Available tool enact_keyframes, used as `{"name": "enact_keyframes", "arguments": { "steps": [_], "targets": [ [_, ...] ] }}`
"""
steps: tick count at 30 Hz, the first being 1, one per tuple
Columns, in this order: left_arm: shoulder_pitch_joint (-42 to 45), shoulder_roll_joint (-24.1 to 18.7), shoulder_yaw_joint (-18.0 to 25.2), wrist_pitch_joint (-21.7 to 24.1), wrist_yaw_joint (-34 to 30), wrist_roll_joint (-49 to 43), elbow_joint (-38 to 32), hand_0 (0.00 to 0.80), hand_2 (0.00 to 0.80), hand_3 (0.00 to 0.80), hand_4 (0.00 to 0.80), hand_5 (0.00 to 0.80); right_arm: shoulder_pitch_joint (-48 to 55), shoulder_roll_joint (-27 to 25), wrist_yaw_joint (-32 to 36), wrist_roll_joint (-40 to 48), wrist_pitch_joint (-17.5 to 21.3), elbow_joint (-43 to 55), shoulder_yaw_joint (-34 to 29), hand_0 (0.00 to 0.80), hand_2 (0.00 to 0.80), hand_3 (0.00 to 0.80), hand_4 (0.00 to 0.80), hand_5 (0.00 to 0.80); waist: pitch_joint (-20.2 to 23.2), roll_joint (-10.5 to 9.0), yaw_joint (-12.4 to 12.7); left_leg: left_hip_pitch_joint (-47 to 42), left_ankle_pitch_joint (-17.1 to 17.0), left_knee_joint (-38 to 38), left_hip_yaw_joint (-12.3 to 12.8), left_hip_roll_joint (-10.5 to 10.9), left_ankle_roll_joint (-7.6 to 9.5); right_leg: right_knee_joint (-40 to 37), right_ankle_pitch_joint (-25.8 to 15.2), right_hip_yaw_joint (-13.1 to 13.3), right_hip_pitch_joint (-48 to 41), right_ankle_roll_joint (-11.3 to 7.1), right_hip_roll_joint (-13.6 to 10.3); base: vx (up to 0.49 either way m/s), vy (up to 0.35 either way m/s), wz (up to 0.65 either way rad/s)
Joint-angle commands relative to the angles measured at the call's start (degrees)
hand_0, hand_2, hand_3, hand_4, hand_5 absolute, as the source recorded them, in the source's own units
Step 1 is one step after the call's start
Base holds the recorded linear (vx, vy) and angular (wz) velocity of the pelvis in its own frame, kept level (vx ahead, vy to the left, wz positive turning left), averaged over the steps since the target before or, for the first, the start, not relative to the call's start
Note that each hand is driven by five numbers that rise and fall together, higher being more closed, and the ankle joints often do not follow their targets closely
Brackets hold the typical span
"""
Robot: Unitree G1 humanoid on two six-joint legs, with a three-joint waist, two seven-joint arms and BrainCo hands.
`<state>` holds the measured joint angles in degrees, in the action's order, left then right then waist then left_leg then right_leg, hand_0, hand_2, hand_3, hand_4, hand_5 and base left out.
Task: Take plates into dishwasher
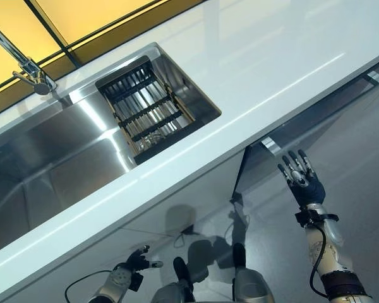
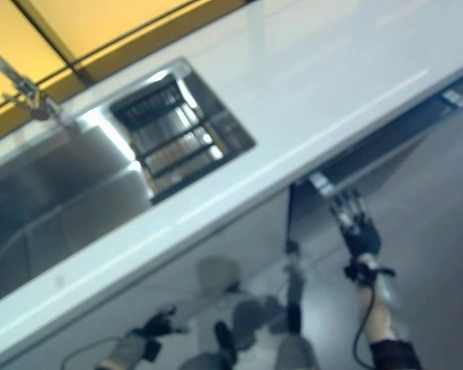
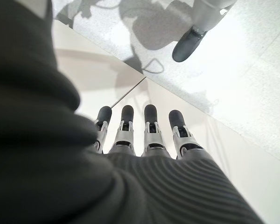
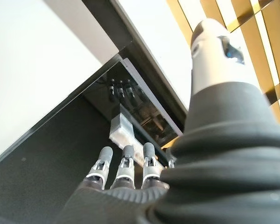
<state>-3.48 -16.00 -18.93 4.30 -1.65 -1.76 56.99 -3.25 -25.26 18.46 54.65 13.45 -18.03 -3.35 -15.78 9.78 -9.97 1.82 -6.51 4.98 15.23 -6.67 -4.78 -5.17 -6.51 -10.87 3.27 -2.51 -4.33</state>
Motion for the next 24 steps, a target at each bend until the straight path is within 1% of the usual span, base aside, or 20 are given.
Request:
{"name": "enact_keyframes", "arguments": {
  "steps": [1, 4, 7, 9, 10, 11, 14, 15, 16, 17, 19, 20, 22, 23, 24],
  "targets": [
    [-3.2, -3.7, 0.5, 0.4, 0.3, -1.5, -0.1, 0.000, 0.000, 0.000, 0.000, 0.000, -2.5, 1.9, 0.4, -0.5, 1.2, 2.3, -0.9, 0.000, 0.000, 0.000, 0.000, 0.000, -0.3, -4.57, 0.4, -2.4, 3.7, -1.3, 1.5, 1.8, -0.03, 4.0, 6.5, 0.5, 0.5, -0.58, 0.0, 0.000, 0.000, 0.00],
    [-2.9, -3.8, 0.7, 0.6, 0.3, -1.1, -0.1, 0.000, 0.000, 0.000, 0.000, 0.000, -1.7, 2.2, 0.3, 1.0, 1.3, 0.8, -1.2, 0.000, 0.000, 0.000, 0.000, 0.000, -0.2, -4.68, 0.2, -2.4, 3.6, -1.3, 1.4, 1.8, 0.00, 4.0, 6.5, 0.7, 0.4, -0.64, 0.0, 0.000, 0.000, 0.00],
    [-2.7, -3.8, 1.3, 0.6, 0.4, -0.7, -0.2, 0.000, 0.000, 0.000, 0.000, 0.000, 0.2, 3.3, 2.8, 2.9, 1.2, -1.7, -1.3, 0.000, 0.000, 0.000, 0.000, 0.000, -0.2, -4.90, 0.0, -2.4, 3.5, -1.2, 1.5, 1.8, -0.03, 4.0, 6.4, 0.7, 0.2, -0.76, 0.0, 0.000, 0.000, 0.00],
    [-2.3, -4.0, 1.9, 0.4, 0.4, -0.5, -0.4, 0.000, 0.000, 0.000, 0.000, 0.000, 2.2, 4.4, 7.5, 3.6, -1.6, -3.6, -0.8, 0.000, 0.000, 0.000, 0.000, 0.000, -0.3, -5.17, -0.1, -2.5, 3.4, -1.2, 1.6, 1.8, -0.01, 4.0, 6.4, 0.6, 0.1, -0.81, 0.1, 0.000, 0.000, 0.00],
    [-2.3, -4.1, 2.6, 0.3, 0.3, -0.4, -0.5, 0.000, 0.000, 0.000, 0.000, 0.000, 4.1, 4.9, 11.1, 1.1, -4.2, -5.8, 0.2, 0.000, 0.000, 0.000, 0.000, 0.000, -0.4, -5.46, -0.2, -2.4, 3.4, -1.3, 1.7, 1.7, -0.02, 4.0, 6.3, 0.6, 0.0, -0.80, 0.1, 0.000, 0.000, 0.00],
    [-2.3, -4.2, 3.0, 0.2, 0.3, -0.4, -0.6, 0.000, 0.000, 0.000, 0.000, 0.000, 4.9, 5.1, 12.6, -0.3, -5.4, -7.0, 0.8, 0.000, 0.000, 0.000, 0.000, 0.000, -0.4, -5.65, -0.2, -2.4, 3.4, -1.4, 1.7, 1.7, -0.01, 4.0, 6.3, 0.5, 0.0, -0.79, 0.1, 0.000, 0.000, 0.00],
    [-2.4, -4.8, 3.8, 0.0, 0.2, -0.4, -0.7, 0.000, 0.000, 0.000, 0.000, 0.000, 7.2, 5.0, 16.0, -6.2, -8.3, -13.2, 3.3, 0.000, 0.000, 0.000, 0.000, 0.000, -0.6, -6.49, 0.1, -2.2, 3.5, -1.7, 1.6, 1.6, 0.04, 4.0, 6.3, 0.1, -0.2, -0.84, 0.1, -0.014, -0.013, 0.03],
    [-2.7, -4.9, 4.1, -0.2, 0.2, -0.8, -0.5, 0.000, 0.000, 0.000, 0.000, 0.000, 7.5, 4.6, 15.6, -11.8, -8.2, -17.1, 4.1, 0.000, 0.000, 0.000, 0.000, 0.000, -0.6, -6.91, 0.3, -2.2, 3.5, -1.9, 1.5, 1.6, 0.03, 4.0, 6.3, -0.1, -0.4, -0.86, 0.1, -0.042, -0.055, 0.13],
    [-3.0, -5.0, 3.9, -0.2, 0.3, -1.2, -0.2, 0.000, 0.000, 0.000, 0.000, 0.000, 7.2, 3.7, 14.9, -17.0, -7.3, -22.3, 5.1, 0.000, 0.000, 0.000, 0.000, 0.000, -0.6, -7.31, 0.8, -2.2, 3.6, -2.0, 1.2, 1.6, 0.07, 3.8, 6.2, -0.4, -0.6, -0.81, 0.2, -0.034, -0.064, 0.17],
    [-3.3, -5.2, 3.7, -0.4, 0.3, -1.4, 0.0, 0.000, 0.000, 0.000, 0.000, 0.000, 6.7, 3.1, 11.4, -22.3, -7.1, -26.5, 6.2, 0.000, 0.000, 0.000, 0.000, 0.000, -0.6, -7.71, 1.2, -2.4, 3.7, -2.1, 0.9, 1.6, 0.05, 3.8, 6.3, -0.6, -1.0, -0.81, 0.3, -0.021, -0.061, 0.15],
    [-3.7, -5.3, 3.1, -1.2, 0.5, -1.8, 0.3, 0.000, 0.000, 0.000, 0.000, 0.000, 5.2, 2.0, 1.8, -33.1, -7.9, -32.9, 7.6, 0.000, 0.000, 0.000, 0.000, 0.000, -0.3, -8.35, 2.2, -2.4, 3.9, -2.4, 0.3, 1.5, 0.03, 3.4, 6.2, -0.9, -1.6, -0.71, 0.4, -0.003, -0.066, 0.08],
    [-3.7, -5.2, 2.9, -1.6, 0.5, -2.5, 0.4, 0.000, 0.000, 0.000, 0.000, 0.000, 3.9, 1.3, -3.4, -39.6, -8.2, -36.3, 8.4, 0.000, 0.000, 0.000, 0.000, 0.000, -0.1, -8.67, 2.9, -2.5, 4.0, -2.7, -0.4, 1.4, 0.11, 3.1, 6.1, -1.1, -2.0, -0.57, 0.5, 0.011, -0.070, 0.06],
    [-3.7, -5.2, 2.0, -2.3, 0.6, -2.5, 0.4, 0.000, 0.000, 0.000, 0.000, 0.000, 1.8, 0.1, -9.9, -51.5, -8.6, -38.9, 11.1, 0.000, 0.000, 0.000, 0.000, 0.000, 0.1, -9.01, 4.0, -2.4, 4.3, -3.5, -1.6, 1.3, 0.17, 2.9, 6.0, -1.1, -2.6, -0.30, 0.7, 0.008, -0.057, 0.16],
    [-3.9, -5.1, 1.4, -2.7, 0.5, -2.4, 0.4, 0.000, 0.000, 0.000, 0.000, 0.000, 0.3, -0.7, -12.0, -55.2, -9.6, -39.7, 13.5, 0.000, 0.000, 0.000, 0.000, 0.000, 0.3, -9.23, 4.8, -2.1, 4.4, -4.4, -2.6, 1.3, 0.17, 2.7, 6.0, -1.1, -3.0, -0.09, 0.8, 0.001, -0.041, 0.13],
    [-4.0, -5.1, 1.3, -2.8, 0.5, -2.3, 0.4, 0.000, 0.000, 0.000, 0.000, 0.000, 0.1, -0.8, -12.1, -55.5, -9.9, -39.8, 13.8, 0.000, 0.000, 0.000, 0.000, 0.000, 0.5, -9.27, 4.9, -1.9, 4.4, -4.5, -2.7, 1.3, 0.17, 2.7, 6.0, -1.1, -2.9, -0.05, 0.8, 0.005, -0.040, 0.08]
  ]
}}
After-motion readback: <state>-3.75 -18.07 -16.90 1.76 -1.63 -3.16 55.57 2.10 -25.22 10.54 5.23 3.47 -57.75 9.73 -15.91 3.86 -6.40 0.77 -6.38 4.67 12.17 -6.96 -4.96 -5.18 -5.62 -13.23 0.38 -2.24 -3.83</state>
